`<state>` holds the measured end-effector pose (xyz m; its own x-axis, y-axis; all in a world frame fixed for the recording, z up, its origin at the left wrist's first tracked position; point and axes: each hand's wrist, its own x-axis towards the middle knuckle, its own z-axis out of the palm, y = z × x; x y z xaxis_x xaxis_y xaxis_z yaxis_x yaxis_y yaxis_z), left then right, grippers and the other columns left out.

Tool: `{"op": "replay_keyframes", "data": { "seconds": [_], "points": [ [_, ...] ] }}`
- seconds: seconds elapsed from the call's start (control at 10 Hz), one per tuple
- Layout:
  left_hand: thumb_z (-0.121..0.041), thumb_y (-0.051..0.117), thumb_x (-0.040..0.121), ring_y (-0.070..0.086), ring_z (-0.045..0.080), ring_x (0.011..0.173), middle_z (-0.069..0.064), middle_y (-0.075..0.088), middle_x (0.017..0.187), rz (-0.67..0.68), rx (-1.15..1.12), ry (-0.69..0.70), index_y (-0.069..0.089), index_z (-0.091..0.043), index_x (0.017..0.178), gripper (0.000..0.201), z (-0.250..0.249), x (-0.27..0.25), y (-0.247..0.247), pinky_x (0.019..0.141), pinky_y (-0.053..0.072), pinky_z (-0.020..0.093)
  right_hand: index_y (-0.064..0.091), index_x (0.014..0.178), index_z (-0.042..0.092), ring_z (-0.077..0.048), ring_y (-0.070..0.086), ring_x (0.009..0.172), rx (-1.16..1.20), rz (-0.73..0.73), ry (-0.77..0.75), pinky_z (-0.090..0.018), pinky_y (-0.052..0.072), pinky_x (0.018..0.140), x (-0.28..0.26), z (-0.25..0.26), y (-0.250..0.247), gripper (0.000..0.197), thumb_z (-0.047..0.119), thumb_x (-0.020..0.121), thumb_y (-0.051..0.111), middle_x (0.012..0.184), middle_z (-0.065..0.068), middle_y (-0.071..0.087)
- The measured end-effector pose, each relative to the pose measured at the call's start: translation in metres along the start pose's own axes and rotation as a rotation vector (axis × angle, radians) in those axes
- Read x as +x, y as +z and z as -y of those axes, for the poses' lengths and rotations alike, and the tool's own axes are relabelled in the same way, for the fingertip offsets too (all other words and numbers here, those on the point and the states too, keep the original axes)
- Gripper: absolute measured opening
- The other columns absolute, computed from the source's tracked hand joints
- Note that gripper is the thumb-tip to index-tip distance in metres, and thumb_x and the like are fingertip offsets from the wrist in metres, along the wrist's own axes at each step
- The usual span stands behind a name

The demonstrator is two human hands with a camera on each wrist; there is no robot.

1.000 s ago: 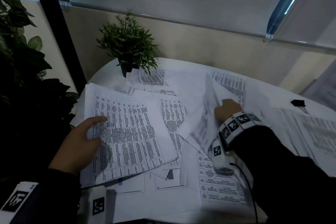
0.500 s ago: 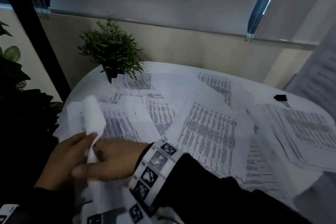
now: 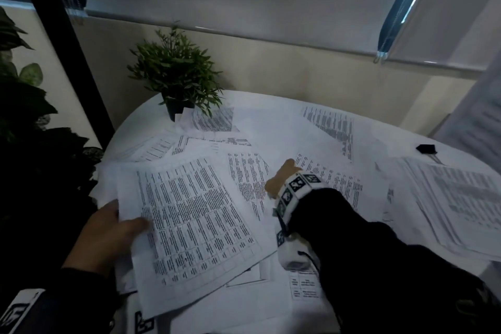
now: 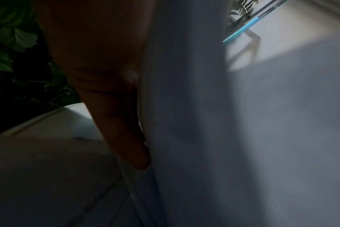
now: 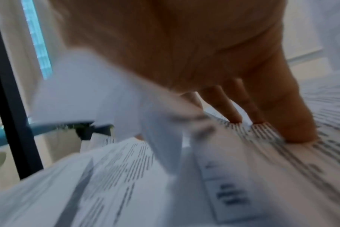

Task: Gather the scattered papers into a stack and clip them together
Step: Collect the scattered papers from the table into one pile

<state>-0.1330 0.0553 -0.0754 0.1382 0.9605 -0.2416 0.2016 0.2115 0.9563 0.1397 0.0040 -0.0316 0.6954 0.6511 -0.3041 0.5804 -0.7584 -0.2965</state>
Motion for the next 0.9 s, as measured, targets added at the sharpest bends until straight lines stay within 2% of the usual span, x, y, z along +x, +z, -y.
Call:
{"op": "replay_keyframes", "data": {
  "seconds": [0.1, 0.2, 0.3, 0.4, 0.5, 0.6, 0.7, 0.8, 0.9],
  "points": [
    [0.018, 0.061, 0.077, 0.063, 0.034, 0.095, 0.019, 0.066, 0.102, 0.022, 0.063, 0.061, 0.059, 0.001, 0.113, 0.039, 0.007, 0.010, -0.002, 0.069, 0.047, 0.028, 0.018, 0.144, 0.003, -0.031, 0.048, 0.123, 0.039, 0.083, 0.012, -0.036, 0.040, 0.100, 0.004, -0.016, -0.017, 0.065, 0.018, 0.088, 0.047, 0.136, -0.016, 0.048],
    [0.012, 0.075, 0.066, 0.058, 0.037, 0.107, 0.023, 0.057, 0.123, -0.004, 0.027, 0.144, 0.044, 0.003, 0.130, 0.071, 0.008, 0.014, -0.007, 0.084, 0.050, 0.044, 0.019, 0.141, 0.011, -0.025, 0.061, 0.091, 0.171, 0.090, 0.001, -0.034, 0.049, 0.074, 0.006, -0.043, -0.029, 0.059, 0.011, 0.086, 0.041, 0.107, -0.011, 0.060],
    [0.010, 0.079, 0.063, 0.044, 0.027, 0.123, 0.007, 0.041, 0.142, -0.022, 0.065, 0.192, 0.029, -0.017, 0.144, 0.099, 0.003, 0.010, -0.005, 0.100, 0.040, 0.047, 0.034, 0.131, 0.009, -0.026, 0.059, 0.079, 0.297, -0.002, 0.023, -0.034, 0.050, 0.071, 0.000, -0.067, -0.036, 0.049, 0.004, 0.083, 0.043, 0.092, -0.011, 0.058],
    [0.019, 0.064, 0.076, 0.047, 0.021, 0.116, 0.007, 0.048, 0.133, 0.012, 0.058, 0.167, 0.053, -0.022, 0.127, 0.066, 0.004, 0.006, 0.002, 0.101, 0.039, 0.040, 0.034, 0.135, 0.013, -0.030, 0.058, 0.089, 0.257, -0.110, -0.032, -0.036, 0.050, 0.078, -0.017, -0.064, -0.051, 0.056, 0.002, 0.081, 0.043, 0.102, -0.014, 0.058],
    [0.014, 0.060, 0.081, 0.056, 0.026, 0.111, 0.014, 0.060, 0.125, 0.043, 0.032, 0.095, 0.067, -0.015, 0.101, 0.036, 0.002, 0.003, 0.007, 0.102, 0.042, 0.039, 0.019, 0.147, 0.021, -0.033, 0.059, 0.104, 0.092, -0.164, -0.287, -0.034, 0.047, 0.088, -0.055, -0.023, -0.053, 0.074, 0.000, 0.081, 0.046, 0.116, -0.017, 0.059],
    [-0.034, 0.071, 0.081, 0.065, 0.025, 0.103, 0.008, 0.070, 0.111, 0.095, -0.269, -0.057, 0.073, -0.010, 0.098, 0.030, -0.004, -0.003, 0.013, 0.096, 0.047, 0.038, 0.004, 0.150, 0.021, -0.030, 0.059, 0.099, -0.060, -0.069, -0.586, -0.038, 0.051, 0.087, -0.101, 0.028, -0.008, 0.086, -0.002, 0.083, 0.052, 0.117, -0.014, 0.057],
    [-0.055, 0.057, 0.084, 0.070, 0.029, 0.094, 0.011, 0.074, 0.100, 0.172, -0.430, -0.177, 0.069, -0.008, 0.107, 0.054, -0.008, -0.009, 0.014, 0.091, 0.049, 0.041, 0.008, 0.147, 0.021, -0.040, 0.056, 0.105, -0.065, 0.197, -0.809, -0.047, 0.050, 0.087, -0.131, 0.062, 0.050, 0.081, 0.008, 0.084, 0.057, 0.122, -0.021, 0.052],
    [-0.025, 0.063, 0.089, 0.068, 0.028, 0.080, 0.016, 0.072, 0.094, 0.069, -0.276, -0.114, 0.066, -0.003, 0.106, 0.028, -0.011, -0.012, 0.012, 0.075, 0.051, 0.032, 0.015, 0.145, 0.016, -0.036, 0.050, 0.117, -0.011, 0.486, -0.918, -0.045, 0.045, 0.096, -0.134, 0.069, 0.067, 0.073, 0.033, 0.088, 0.058, 0.131, -0.020, 0.046],
    [-0.002, 0.058, 0.090, 0.066, 0.026, 0.079, 0.012, 0.070, 0.089, -0.026, -0.244, -0.044, 0.067, -0.007, 0.091, 0.011, -0.010, -0.010, 0.008, 0.073, 0.052, 0.034, 0.024, 0.146, 0.025, -0.023, 0.041, 0.132, 0.152, 0.491, -0.798, -0.038, 0.035, 0.108, -0.106, 0.050, 0.050, 0.074, 0.058, 0.086, 0.051, 0.148, -0.005, 0.038]
  ]
}}
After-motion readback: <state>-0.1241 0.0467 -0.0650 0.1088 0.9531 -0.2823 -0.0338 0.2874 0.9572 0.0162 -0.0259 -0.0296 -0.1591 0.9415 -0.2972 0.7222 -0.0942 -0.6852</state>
